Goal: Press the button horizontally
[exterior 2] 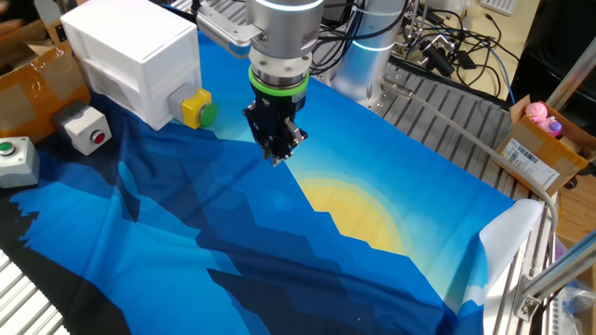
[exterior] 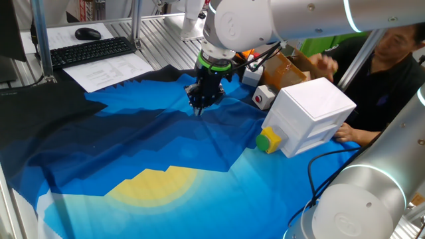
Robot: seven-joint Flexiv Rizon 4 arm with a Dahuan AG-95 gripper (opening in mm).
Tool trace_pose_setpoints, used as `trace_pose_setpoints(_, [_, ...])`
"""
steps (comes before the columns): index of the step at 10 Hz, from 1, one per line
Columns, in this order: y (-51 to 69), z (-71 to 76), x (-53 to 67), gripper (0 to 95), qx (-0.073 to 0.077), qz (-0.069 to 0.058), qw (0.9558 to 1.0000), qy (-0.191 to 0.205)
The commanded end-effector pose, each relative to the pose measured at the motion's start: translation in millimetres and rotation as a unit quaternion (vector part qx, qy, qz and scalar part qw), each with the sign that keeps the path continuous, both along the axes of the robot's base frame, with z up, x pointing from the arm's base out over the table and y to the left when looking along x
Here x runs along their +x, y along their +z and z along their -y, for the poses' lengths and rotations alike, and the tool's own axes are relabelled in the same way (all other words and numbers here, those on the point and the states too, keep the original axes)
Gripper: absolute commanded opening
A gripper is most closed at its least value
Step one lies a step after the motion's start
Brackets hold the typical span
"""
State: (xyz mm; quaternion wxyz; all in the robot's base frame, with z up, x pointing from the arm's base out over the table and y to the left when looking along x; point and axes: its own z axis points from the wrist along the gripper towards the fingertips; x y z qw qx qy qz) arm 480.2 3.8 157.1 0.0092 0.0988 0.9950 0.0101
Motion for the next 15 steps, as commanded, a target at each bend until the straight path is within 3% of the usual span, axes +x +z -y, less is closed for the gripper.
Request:
trace_pose_setpoints(1, [-0.1, -0.6, 0.3, 0.0, 0.000, 0.000, 1.0000, 0.002])
trace_pose_setpoints(4, [-1.5, 1.0, 0.8, 0.0, -0.021, -0.001, 0.9996, 0.016])
trace_pose_setpoints(5, [-4.8, 7.3, 2.0, 0.0, -0.037, -0.003, 0.9988, 0.031])
trace_pose_setpoints(9, [-25.5, 30.4, 6.4, 0.0, -0.043, -0.001, 0.9982, 0.043])
trace_pose_setpoints(12, [-41.6, 34.6, 8.6, 0.0, -0.046, 0.027, 0.9975, 0.046])
trace_pose_setpoints(15, [-45.0, 34.2, 8.9, 0.0, -0.043, 0.016, 0.9969, 0.065])
